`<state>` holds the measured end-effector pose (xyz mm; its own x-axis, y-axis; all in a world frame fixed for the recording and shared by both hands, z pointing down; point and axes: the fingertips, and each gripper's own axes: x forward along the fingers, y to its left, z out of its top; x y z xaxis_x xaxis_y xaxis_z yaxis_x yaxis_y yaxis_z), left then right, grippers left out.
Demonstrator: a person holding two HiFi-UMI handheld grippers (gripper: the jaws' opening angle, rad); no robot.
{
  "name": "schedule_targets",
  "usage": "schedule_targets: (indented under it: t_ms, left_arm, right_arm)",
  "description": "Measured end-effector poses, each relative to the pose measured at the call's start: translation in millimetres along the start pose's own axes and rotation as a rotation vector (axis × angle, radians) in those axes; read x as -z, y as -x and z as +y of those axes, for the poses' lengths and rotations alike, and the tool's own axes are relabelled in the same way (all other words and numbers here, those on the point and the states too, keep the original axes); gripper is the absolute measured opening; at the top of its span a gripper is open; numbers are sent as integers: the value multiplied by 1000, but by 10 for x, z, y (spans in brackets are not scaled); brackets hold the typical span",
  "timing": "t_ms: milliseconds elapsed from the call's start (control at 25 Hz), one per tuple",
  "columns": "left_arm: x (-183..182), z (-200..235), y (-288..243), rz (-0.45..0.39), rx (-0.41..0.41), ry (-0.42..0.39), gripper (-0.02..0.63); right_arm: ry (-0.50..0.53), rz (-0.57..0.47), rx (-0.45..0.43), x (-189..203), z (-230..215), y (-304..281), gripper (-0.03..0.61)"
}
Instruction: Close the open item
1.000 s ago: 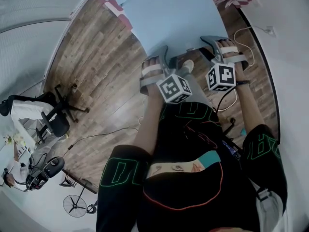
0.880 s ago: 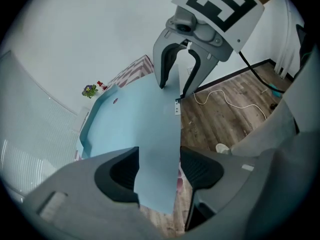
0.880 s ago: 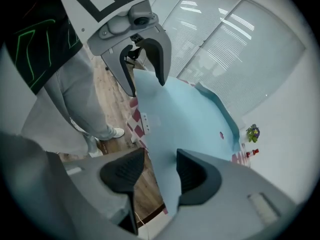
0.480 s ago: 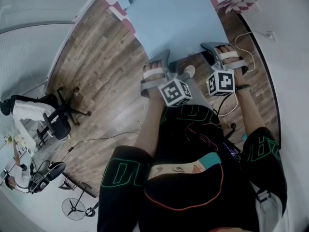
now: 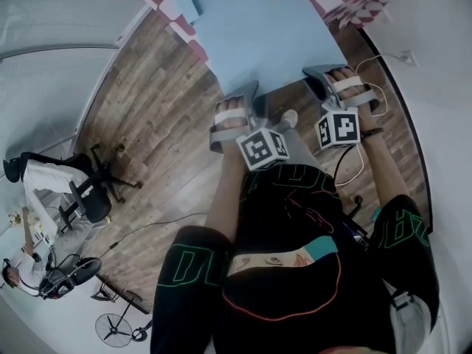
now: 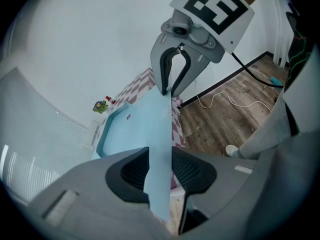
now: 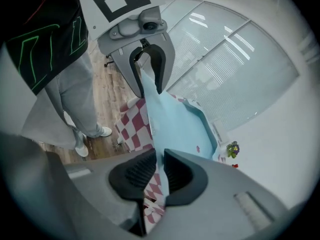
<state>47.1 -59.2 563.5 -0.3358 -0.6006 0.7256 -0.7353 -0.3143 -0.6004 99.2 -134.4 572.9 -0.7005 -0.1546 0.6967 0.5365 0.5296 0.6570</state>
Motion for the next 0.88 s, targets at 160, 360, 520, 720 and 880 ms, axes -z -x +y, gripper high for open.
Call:
schedule_targets:
  t_ms: [160,360,520,720,880]
  left_arm:
    - [-107,178,125,-29,-68,-15,59]
    - [-175,376,197,-35,-130,-30,43]
    - [-201,528,261,-36,-166,-48,37]
    - [-270,718,293,-46,-200,-65,31]
    - [-316,848,322,-46,-216,-81,26]
  right_arm:
    - [9,-13,36,-31,-151,76,31]
    - [21,-29,78,-74,-319,146,17]
    - [37,-42,104,-129,-464,208,12]
    - [57,-42,143,-145,-688,252,11]
    - [67,-36,171,-169,-833,278,11]
